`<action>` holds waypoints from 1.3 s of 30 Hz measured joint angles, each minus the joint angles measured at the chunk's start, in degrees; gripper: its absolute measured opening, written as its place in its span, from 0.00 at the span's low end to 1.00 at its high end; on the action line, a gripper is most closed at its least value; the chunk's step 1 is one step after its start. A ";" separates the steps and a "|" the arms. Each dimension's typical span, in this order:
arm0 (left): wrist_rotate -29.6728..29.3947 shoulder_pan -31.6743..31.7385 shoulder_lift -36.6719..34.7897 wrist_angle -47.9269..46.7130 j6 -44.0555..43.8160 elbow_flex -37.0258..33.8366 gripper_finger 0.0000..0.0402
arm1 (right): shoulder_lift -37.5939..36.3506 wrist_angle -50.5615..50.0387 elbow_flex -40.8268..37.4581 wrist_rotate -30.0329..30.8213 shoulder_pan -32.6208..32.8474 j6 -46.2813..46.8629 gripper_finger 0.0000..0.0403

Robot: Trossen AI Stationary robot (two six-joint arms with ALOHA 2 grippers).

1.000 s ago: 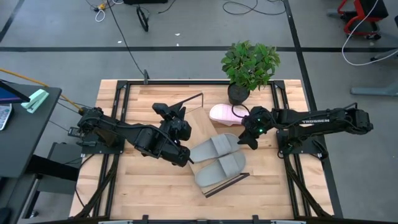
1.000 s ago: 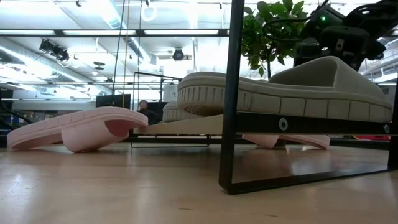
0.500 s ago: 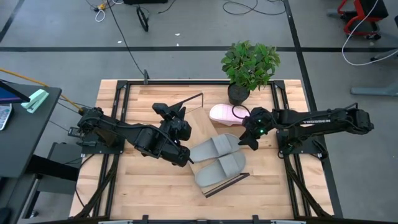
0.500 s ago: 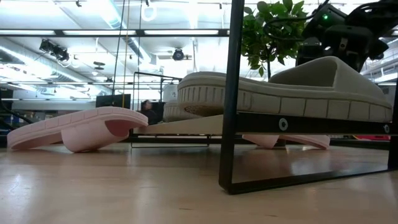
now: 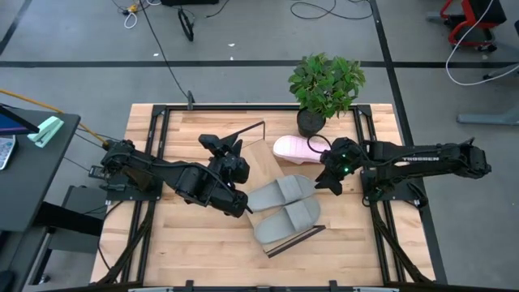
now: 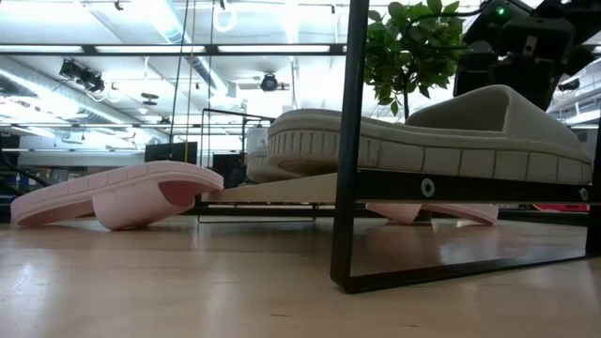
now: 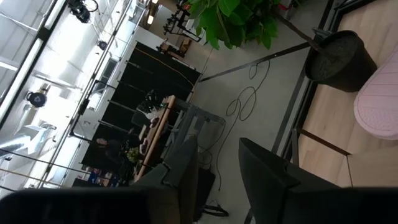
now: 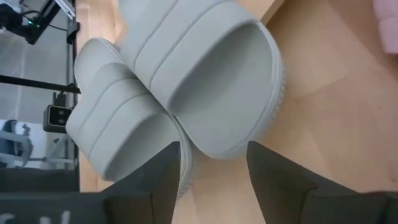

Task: Pick and place slides into the shelf
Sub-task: Put the left pink slide on the shelf

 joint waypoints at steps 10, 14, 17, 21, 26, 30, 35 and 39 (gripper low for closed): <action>13.80 2.43 0.00 -3.60 -11.60 0.00 0.29 | -1.01 -11.20 6.43 0.95 0.00 -1.68 0.47; 18.07 3.80 0.00 -5.46 -15.35 0.00 0.29 | -1.01 -17.71 9.50 0.99 0.74 -2.76 0.47; 22.02 4.82 0.00 -5.37 -16.09 0.00 0.27 | -1.01 -21.98 11.79 1.54 2.41 -4.12 0.47; 28.81 6.50 0.00 -4.92 -16.26 0.00 0.25 | -1.01 -27.59 15.58 6.50 5.53 -7.33 0.47; 33.32 7.96 0.00 -4.92 -17.35 0.00 0.23 | -1.03 -34.43 21.30 19.13 11.57 -11.43 0.46; 33.57 8.26 0.02 -5.23 -19.54 0.00 0.22 | -1.06 -38.54 24.25 30.39 18.43 -12.67 0.44; 33.57 8.76 0.02 -5.42 -19.66 0.00 0.20 | -0.86 -39.60 23.17 44.40 27.11 -11.11 0.42; 33.58 9.06 0.02 -7.43 -20.75 0.00 0.19 | 0.13 -39.52 21.01 51.50 32.08 -8.13 0.41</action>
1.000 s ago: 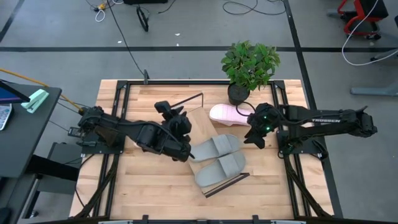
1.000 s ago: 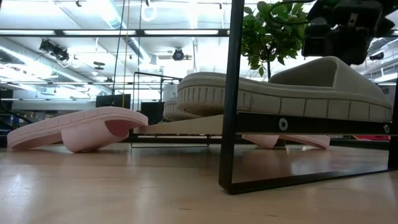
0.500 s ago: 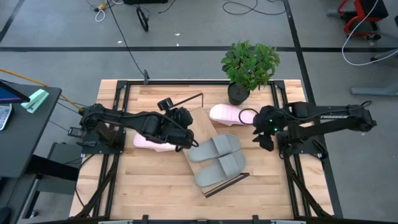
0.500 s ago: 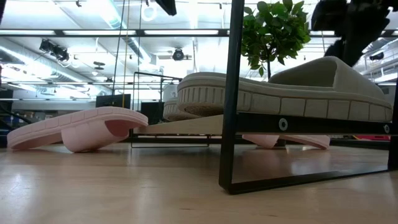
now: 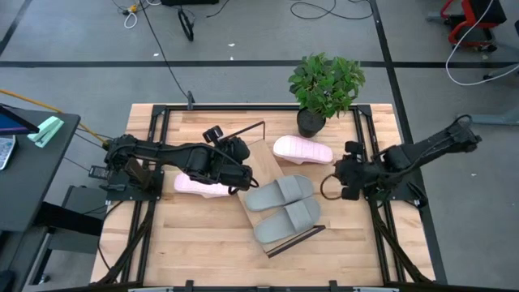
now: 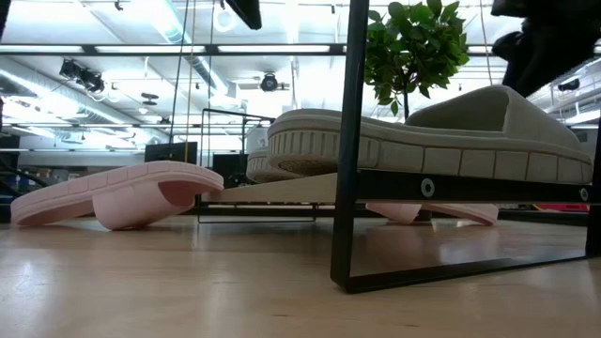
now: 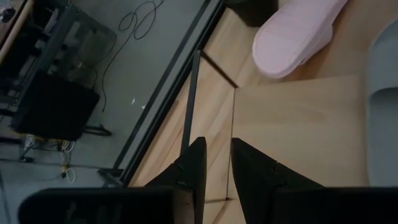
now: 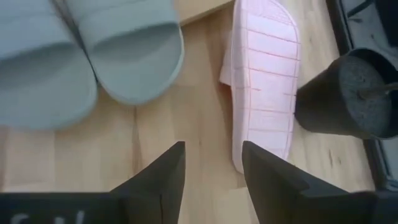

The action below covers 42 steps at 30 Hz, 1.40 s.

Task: Pick and place slides into the shelf
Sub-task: Put the left pink slide on the shelf

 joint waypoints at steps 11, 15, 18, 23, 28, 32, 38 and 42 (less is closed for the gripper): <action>3.82 -0.08 0.00 -8.90 -10.15 0.00 0.20 | 1.59 1.72 -2.52 0.32 -0.07 -0.25 0.40; 3.80 -0.25 0.59 -7.37 -8.88 -0.65 0.19 | 1.59 2.20 -2.52 -1.01 -1.50 -1.05 0.40; 3.79 0.04 0.42 -0.55 -5.72 -5.59 0.20 | 1.59 3.00 -2.53 -1.85 -1.88 -1.37 0.40; 7.62 1.02 0.39 10.98 1.76 -16.06 0.19 | 1.62 4.90 -2.54 -1.83 -1.90 -0.94 0.40; 11.47 1.41 0.46 13.86 4.70 -23.00 0.17 | 1.92 8.47 -2.54 -0.56 -2.63 2.54 0.40; 13.69 1.50 -0.76 14.71 9.46 -24.62 0.17 | 2.42 9.54 -2.55 -0.42 -5.11 8.91 0.40; 18.54 3.97 -5.96 19.64 22.57 -25.49 0.17 | 3.84 15.03 -2.56 -2.14 -6.94 12.18 0.40; 23.71 7.92 -9.30 19.84 27.28 -25.46 0.15 | 5.91 15.80 -2.56 -2.26 -7.95 12.76 0.40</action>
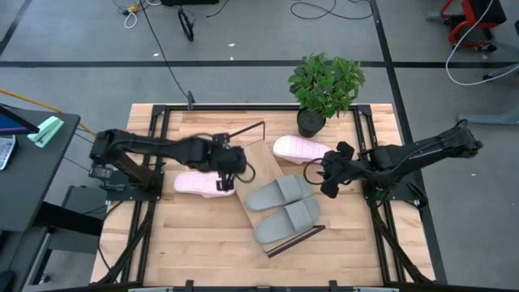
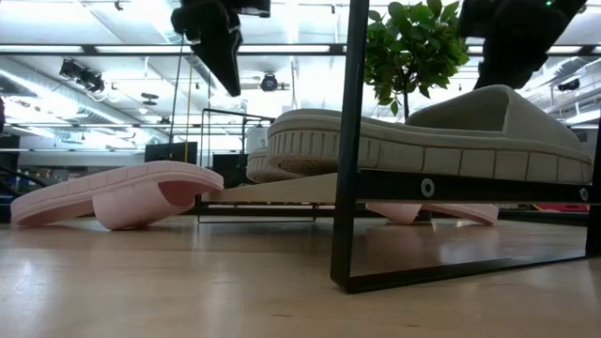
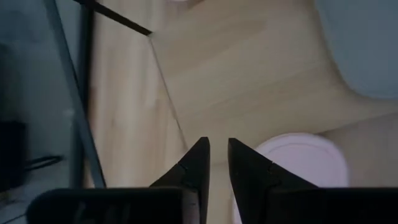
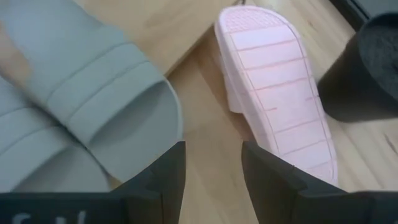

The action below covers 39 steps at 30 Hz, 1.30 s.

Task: Pick and place slides into the shelf
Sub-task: Put the left pink slide on the shelf

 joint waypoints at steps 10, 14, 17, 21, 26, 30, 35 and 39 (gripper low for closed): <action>14.83 4.97 -3.49 1.82 2.99 -1.62 0.17 | 1.76 0.35 0.00 0.05 -1.56 3.90 0.40; 14.88 4.66 -3.49 1.92 2.76 -1.62 0.18 | 1.76 0.32 0.00 0.03 -1.56 3.90 0.40; 14.87 4.72 -3.49 2.01 1.21 -1.62 0.18 | 1.76 0.32 0.00 0.03 -1.56 3.84 0.40; 15.05 4.72 -3.49 2.01 -2.05 -1.62 0.17 | 1.76 0.32 0.00 -0.39 -1.56 2.53 0.40; 18.86 4.70 -3.30 1.25 -4.60 -1.62 0.18 | 1.76 0.30 0.00 -2.72 -1.56 -0.43 0.40; 19.82 4.00 -3.29 0.39 -4.62 -1.62 0.22 | 1.76 0.30 0.00 -2.98 -1.56 -2.48 0.40; 22.95 2.55 -3.27 0.05 -2.00 -1.62 0.27 | 1.76 0.30 0.00 -3.03 -1.56 -4.75 0.40; 23.33 0.88 -2.72 -2.85 -4.23 -1.64 0.32 | 1.74 0.30 0.00 -3.05 -1.56 -5.15 0.40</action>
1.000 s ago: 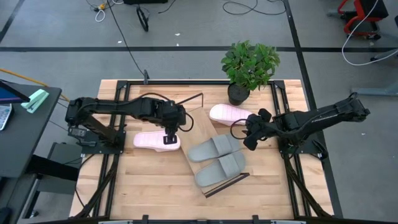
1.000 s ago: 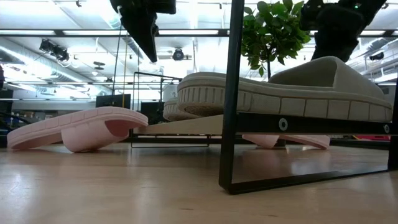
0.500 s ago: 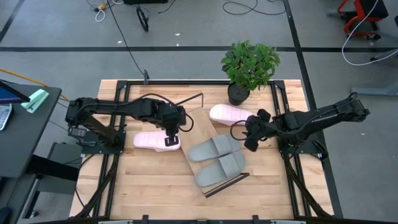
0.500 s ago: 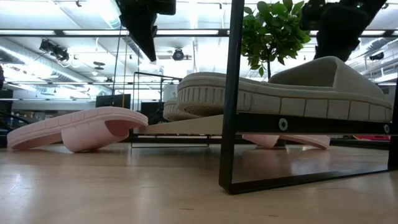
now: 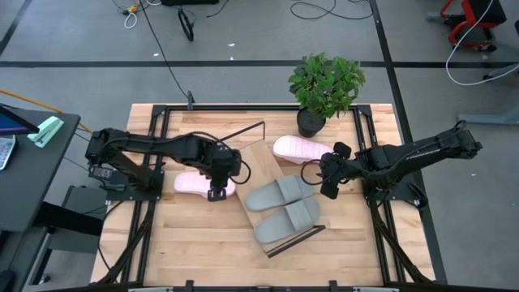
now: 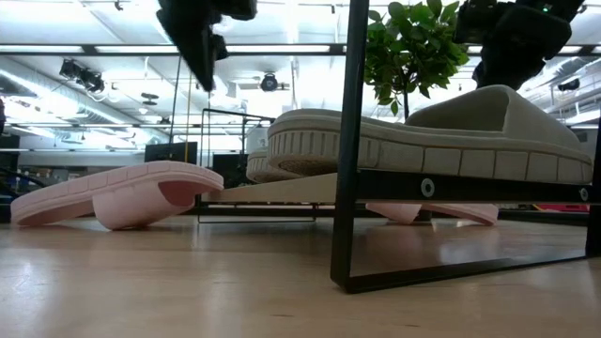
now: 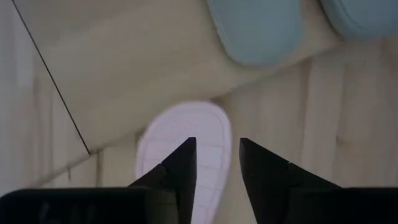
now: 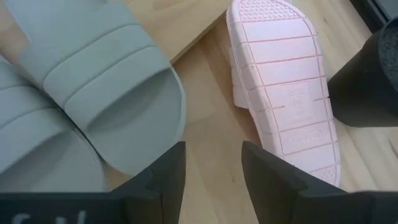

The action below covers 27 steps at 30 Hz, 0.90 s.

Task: Pick and place slides into the shelf
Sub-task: Put the left pink slide on the shelf

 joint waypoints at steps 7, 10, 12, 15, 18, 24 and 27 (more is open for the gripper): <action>-0.02 -2.77 0.45 -1.99 -5.97 0.02 0.45 | 0.00 -0.02 0.00 0.00 0.00 -0.99 0.40; -0.09 -3.97 0.61 -2.50 -7.08 0.02 0.52 | 0.00 -0.02 0.00 0.00 0.00 -1.88 0.40; -0.79 -4.86 0.85 -2.54 -7.19 0.02 0.56 | 0.00 -0.01 0.00 0.00 0.00 -2.50 0.40; -3.25 -6.41 1.75 -3.82 -7.39 -0.02 0.62 | -0.01 -0.02 0.00 0.00 0.00 -2.99 0.40; -5.95 -7.91 3.30 -4.49 -8.75 0.03 0.66 | -0.02 0.00 0.00 0.00 0.00 -3.00 0.40; -10.19 -9.88 6.88 -5.31 -11.37 0.02 0.70 | -0.02 0.07 0.02 0.02 0.00 -2.97 0.40; -12.10 -10.68 8.67 -5.23 -14.01 0.02 0.70 | -0.02 0.11 0.02 0.02 0.00 -2.96 0.40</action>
